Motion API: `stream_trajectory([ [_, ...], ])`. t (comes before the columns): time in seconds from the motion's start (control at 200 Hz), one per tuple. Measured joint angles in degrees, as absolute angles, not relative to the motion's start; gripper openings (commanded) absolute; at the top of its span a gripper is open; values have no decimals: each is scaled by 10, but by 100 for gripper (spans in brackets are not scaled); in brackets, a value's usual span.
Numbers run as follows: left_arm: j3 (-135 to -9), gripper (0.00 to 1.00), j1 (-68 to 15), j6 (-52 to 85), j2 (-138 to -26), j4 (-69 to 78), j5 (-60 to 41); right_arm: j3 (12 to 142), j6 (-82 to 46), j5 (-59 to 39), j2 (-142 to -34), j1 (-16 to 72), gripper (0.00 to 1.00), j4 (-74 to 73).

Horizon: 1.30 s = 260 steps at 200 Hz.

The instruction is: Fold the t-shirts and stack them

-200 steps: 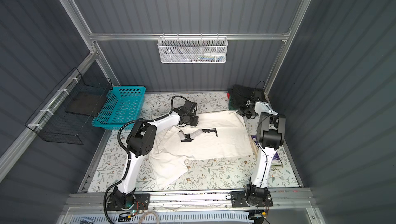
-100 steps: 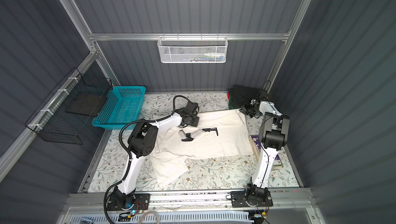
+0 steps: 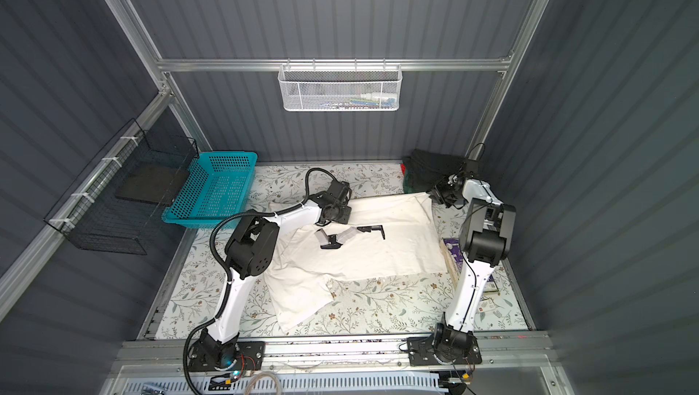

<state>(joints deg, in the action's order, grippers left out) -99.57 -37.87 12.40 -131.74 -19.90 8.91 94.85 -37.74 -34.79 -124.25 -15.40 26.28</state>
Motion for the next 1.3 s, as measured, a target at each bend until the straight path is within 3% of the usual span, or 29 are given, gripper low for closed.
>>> stream_trajectory([
  [0.185,-996,34,-378,124,-1317,-199,89,907,-384,-347,-1221,-156,34,232],
  [1.045,-980,35,-378,125,-1310,-181,84,866,-369,-273,-1216,-75,31,223],
  [1.146,-980,35,-378,125,-1310,-181,84,867,-367,-265,-1216,-71,24,227],
  [1.301,-980,35,-378,125,-1310,-181,84,884,-357,-255,-1225,-71,0,238],
])
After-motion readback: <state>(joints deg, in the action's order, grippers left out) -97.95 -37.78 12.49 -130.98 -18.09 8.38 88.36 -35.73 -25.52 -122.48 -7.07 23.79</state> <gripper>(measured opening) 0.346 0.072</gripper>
